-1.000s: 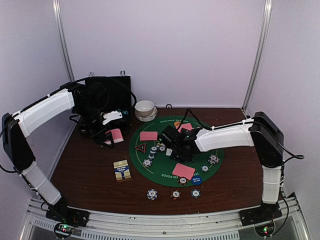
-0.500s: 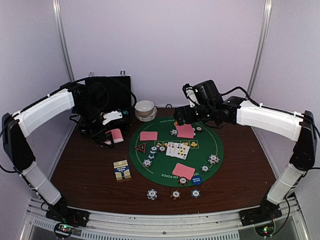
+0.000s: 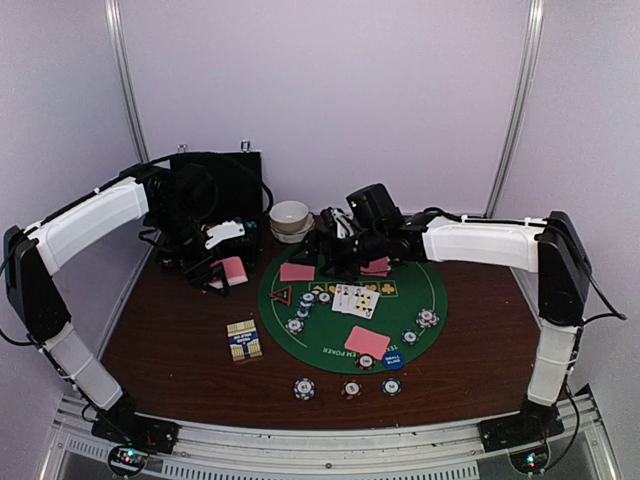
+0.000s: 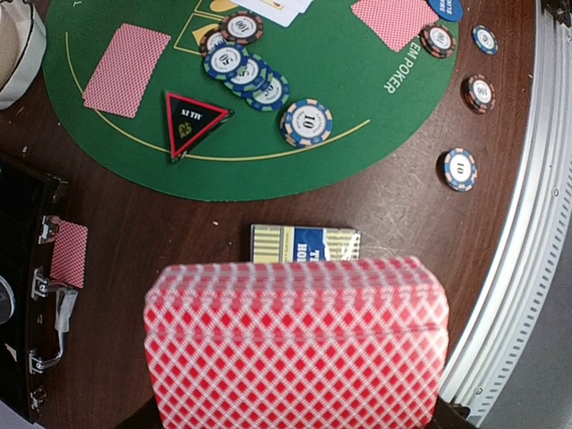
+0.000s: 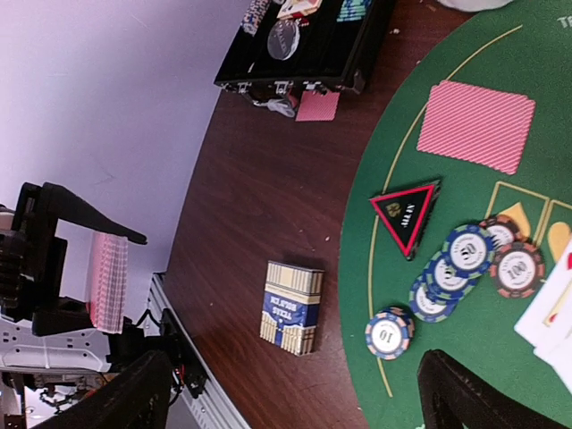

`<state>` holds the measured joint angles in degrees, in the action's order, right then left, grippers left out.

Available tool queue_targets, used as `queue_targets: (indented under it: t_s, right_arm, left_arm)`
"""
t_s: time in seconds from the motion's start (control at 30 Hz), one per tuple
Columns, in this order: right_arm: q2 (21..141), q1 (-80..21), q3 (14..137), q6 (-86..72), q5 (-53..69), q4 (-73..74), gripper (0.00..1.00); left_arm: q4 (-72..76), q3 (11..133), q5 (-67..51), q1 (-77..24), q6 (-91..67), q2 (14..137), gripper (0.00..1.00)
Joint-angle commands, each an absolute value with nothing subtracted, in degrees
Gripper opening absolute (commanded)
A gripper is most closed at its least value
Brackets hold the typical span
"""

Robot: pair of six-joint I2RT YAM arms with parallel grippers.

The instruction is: Distribute texas hold em gaming equipment

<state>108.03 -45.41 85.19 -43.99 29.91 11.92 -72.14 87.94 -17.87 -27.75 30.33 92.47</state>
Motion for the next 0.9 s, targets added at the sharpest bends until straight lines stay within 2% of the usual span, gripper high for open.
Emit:
queue_targets:
  t_s: [0.0,0.33,0.87]
  right_arm:
    - [110.9,-47.9,89.1,-52.1,36.8,5.3,1.0]
    - [117.7,-51.1,92.2,-62.2,43.4,-6.0,1.0]
    - [122.9,-52.5,94.9,-69.4,46.3,-13.3,0.97]
  left_arm:
    - [-71.3,90.1,-19.3,-27.5,30.9,92.3,0.0]
    - [-71.1,90.7,-19.7,-27.5,30.9,93.4,0.0]
    - [-71.2,90.7,-20.1,-27.5,30.9,93.3,0.0]
